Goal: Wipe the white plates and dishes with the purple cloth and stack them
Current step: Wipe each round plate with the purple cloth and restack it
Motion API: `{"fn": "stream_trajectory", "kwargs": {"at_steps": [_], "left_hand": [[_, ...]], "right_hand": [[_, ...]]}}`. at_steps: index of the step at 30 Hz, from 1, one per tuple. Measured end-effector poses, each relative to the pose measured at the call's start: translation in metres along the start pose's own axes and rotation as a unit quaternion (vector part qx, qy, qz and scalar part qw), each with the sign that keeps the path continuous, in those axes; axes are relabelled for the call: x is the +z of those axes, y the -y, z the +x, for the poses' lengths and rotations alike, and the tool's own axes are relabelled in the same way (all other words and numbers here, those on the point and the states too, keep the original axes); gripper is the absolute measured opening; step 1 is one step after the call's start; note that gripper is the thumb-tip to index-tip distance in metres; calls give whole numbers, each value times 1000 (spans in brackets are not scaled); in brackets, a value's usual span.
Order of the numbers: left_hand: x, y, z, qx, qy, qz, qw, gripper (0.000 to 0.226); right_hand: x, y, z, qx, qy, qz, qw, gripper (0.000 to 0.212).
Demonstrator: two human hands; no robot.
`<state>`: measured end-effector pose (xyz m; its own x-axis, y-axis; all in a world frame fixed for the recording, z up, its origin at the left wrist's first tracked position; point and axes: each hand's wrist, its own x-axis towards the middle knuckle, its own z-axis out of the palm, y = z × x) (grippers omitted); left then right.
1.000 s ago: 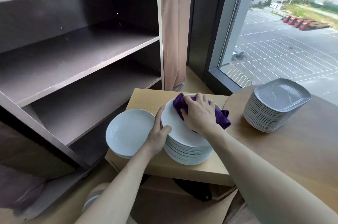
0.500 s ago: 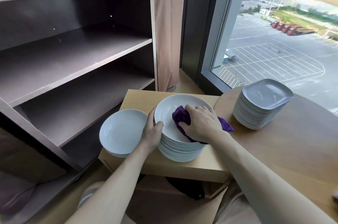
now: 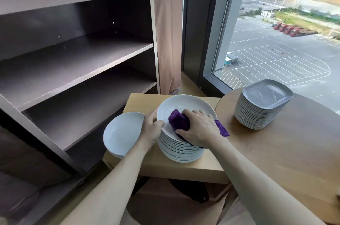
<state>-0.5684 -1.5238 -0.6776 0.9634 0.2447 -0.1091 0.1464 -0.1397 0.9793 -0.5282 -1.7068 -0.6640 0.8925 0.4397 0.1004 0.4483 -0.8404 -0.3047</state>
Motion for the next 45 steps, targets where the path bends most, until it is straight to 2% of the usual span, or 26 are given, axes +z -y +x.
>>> {"fn": "stream_trajectory", "kwargs": {"at_steps": [2,4,13,15,17,20,24,28,42,44,45], "left_hand": [[-3,-1,2,-14,-12,37,999,71],[-4,0,6,-23,-27,71,997,65],[-11,0,13,24,-15,187,982,59],[-11,-4,15,14,-11,217,976,49],[-9,-11,19,2,-18,234,972,25],[-6,-25,24,-23,-72,288,955,6],[-4,-39,29,-41,-72,375,923,27],[-4,-45,36,-60,-66,418,904,27],[2,-64,35,-57,-68,478,874,27],[-2,-63,37,-64,-44,457,886,5],[-5,-60,41,-71,-35,429,900,15]], "right_hand": [[0,-1,0,1,-3,8,1000,40],[1,-2,1,4,-5,16,1000,40],[3,-4,3,1,-8,15,1000,42],[3,-2,4,-1,-5,7,1000,42],[4,0,6,-3,-5,-1,1000,41],[4,1,7,-2,-7,-4,1000,42],[5,0,7,-1,-10,-4,1000,43],[5,0,7,-4,-9,3,1000,44],[0,3,4,11,-13,41,999,36],[-1,3,2,10,-17,55,998,36],[-2,3,1,8,-21,61,998,35]]}}
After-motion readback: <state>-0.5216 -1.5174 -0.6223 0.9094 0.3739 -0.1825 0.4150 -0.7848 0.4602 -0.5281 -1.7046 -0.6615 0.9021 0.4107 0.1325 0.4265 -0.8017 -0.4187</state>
